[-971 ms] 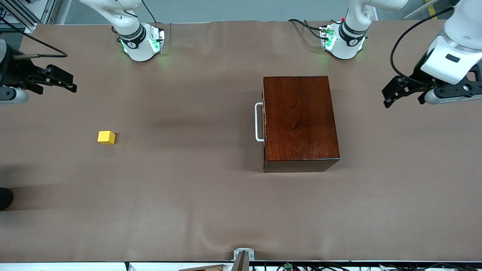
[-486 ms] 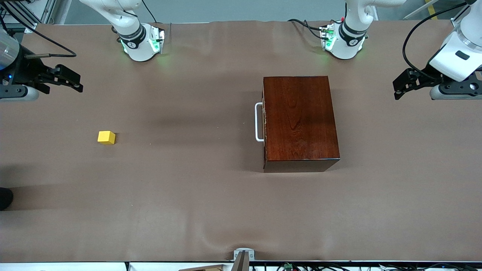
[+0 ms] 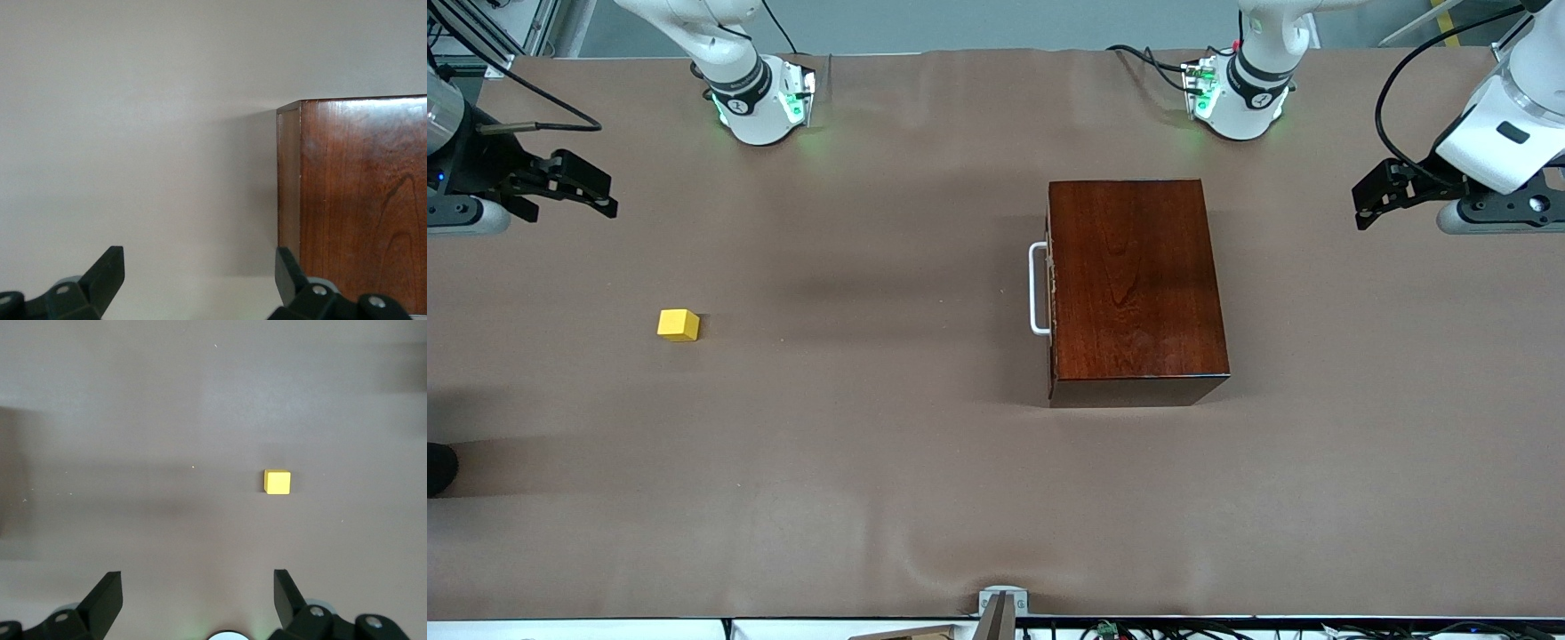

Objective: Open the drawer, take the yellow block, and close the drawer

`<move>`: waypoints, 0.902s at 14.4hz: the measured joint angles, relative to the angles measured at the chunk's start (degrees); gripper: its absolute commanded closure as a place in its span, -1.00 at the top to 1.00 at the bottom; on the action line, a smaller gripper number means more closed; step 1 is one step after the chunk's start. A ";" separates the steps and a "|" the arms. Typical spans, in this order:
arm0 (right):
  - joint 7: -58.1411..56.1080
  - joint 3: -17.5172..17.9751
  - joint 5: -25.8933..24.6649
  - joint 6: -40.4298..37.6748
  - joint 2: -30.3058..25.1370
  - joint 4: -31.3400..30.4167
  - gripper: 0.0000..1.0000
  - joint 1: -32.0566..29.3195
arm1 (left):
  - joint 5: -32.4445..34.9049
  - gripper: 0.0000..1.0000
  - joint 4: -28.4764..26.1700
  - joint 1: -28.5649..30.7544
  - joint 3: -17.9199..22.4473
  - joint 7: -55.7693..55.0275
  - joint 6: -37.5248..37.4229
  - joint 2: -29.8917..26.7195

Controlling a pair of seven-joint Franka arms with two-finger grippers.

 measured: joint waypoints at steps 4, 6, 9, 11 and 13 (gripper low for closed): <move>-2.44 -5.37 0.00 0.01 -0.17 0.10 1.00 3.90 | -0.03 1.00 0.59 0.38 -0.01 0.00 -0.55 -0.02; -3.66 -9.12 0.00 0.01 -0.16 0.10 1.00 6.46 | -0.03 1.00 1.32 0.56 -0.01 0.00 -0.60 -0.02; -3.96 -10.19 0.00 0.05 -0.16 0.10 1.00 7.49 | -0.03 1.00 1.98 0.58 -0.01 0.00 -0.91 -0.03; -3.96 -10.21 0.00 0.19 -0.16 0.10 1.00 7.71 | -0.04 1.00 2.08 0.65 0.02 -0.02 -1.39 -0.03; -3.96 -10.21 0.00 0.28 -0.16 0.10 1.00 7.78 | -0.05 1.00 2.07 0.98 0.17 -0.02 -2.41 -0.01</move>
